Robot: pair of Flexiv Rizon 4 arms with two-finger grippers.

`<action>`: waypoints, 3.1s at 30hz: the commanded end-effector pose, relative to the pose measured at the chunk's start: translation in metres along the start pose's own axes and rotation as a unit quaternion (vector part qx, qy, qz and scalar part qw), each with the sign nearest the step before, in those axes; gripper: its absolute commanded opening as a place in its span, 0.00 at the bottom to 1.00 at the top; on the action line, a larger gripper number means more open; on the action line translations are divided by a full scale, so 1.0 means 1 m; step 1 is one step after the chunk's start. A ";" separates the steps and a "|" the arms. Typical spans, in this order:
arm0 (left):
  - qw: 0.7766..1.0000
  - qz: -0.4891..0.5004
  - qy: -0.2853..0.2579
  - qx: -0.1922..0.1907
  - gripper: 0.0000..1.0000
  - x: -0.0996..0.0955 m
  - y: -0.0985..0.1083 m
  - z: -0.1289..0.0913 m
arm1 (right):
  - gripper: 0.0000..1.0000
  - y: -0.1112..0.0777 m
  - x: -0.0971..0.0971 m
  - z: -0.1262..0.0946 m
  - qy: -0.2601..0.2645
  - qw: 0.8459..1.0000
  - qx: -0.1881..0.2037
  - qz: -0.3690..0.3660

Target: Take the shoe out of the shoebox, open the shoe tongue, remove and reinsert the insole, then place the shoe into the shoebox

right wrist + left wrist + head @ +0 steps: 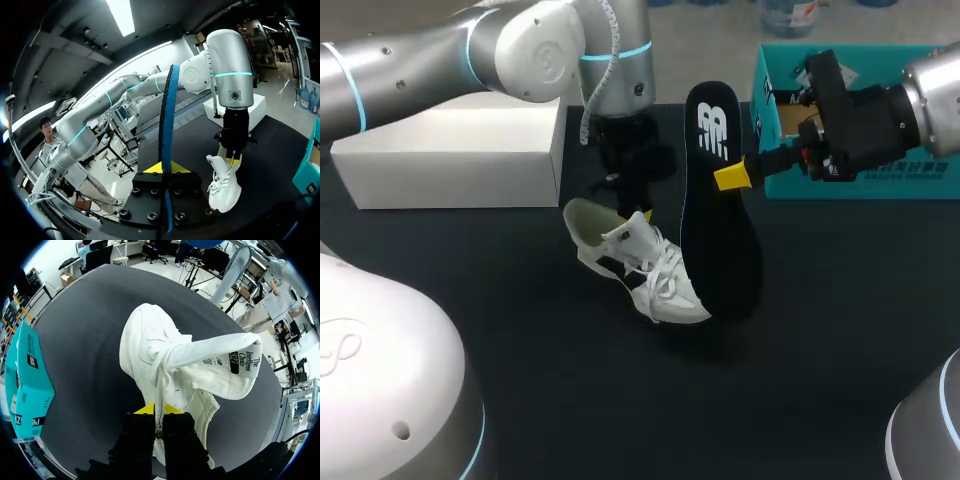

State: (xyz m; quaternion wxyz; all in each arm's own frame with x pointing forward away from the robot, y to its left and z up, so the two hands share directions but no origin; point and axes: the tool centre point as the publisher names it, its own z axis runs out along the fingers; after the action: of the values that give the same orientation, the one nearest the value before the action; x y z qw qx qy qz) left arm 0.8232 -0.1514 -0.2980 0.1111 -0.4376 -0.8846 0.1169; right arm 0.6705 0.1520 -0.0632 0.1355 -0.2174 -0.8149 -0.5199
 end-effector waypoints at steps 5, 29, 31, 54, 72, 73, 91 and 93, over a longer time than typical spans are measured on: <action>0.980 0.198 0.025 0.002 0.00 -0.003 0.001 -0.003 | 0.00 0.000 -0.001 0.002 -0.001 1.000 0.001 0.001; 0.963 0.261 0.055 -0.035 0.00 -0.051 -0.012 0.028 | 0.00 0.000 -0.001 0.002 -0.001 1.000 0.001 0.001; 0.960 0.269 0.061 -0.039 0.00 -0.049 -0.014 0.029 | 0.00 0.000 -0.001 0.002 -0.001 1.000 0.001 0.001; 0.933 0.335 0.127 -0.038 0.00 -0.049 -0.027 0.061 | 0.00 0.000 -0.001 0.002 -0.001 1.000 0.001 0.001; 0.933 0.328 0.147 -0.033 0.40 -0.049 -0.034 0.077 | 0.00 0.000 -0.001 0.002 -0.001 1.000 0.001 0.001; 0.933 0.329 0.145 -0.031 0.49 -0.048 -0.036 0.076 | 0.00 0.000 -0.001 0.002 -0.001 1.000 0.001 0.001; 0.957 0.287 -0.028 0.022 1.00 -0.066 -0.050 -0.019 | 0.00 0.000 -0.001 0.002 -0.001 1.000 0.001 0.001; 0.955 0.291 -0.050 0.033 1.00 -0.067 -0.051 -0.032 | 0.00 0.000 -0.001 0.002 -0.001 1.000 0.001 0.001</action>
State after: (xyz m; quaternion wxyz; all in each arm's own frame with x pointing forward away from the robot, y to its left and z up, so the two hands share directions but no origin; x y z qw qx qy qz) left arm 0.8323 -0.2458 -0.2719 0.0805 -0.6721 -0.7185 0.1601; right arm 0.6706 0.1521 -0.0632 0.1355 -0.2174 -0.8149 -0.5199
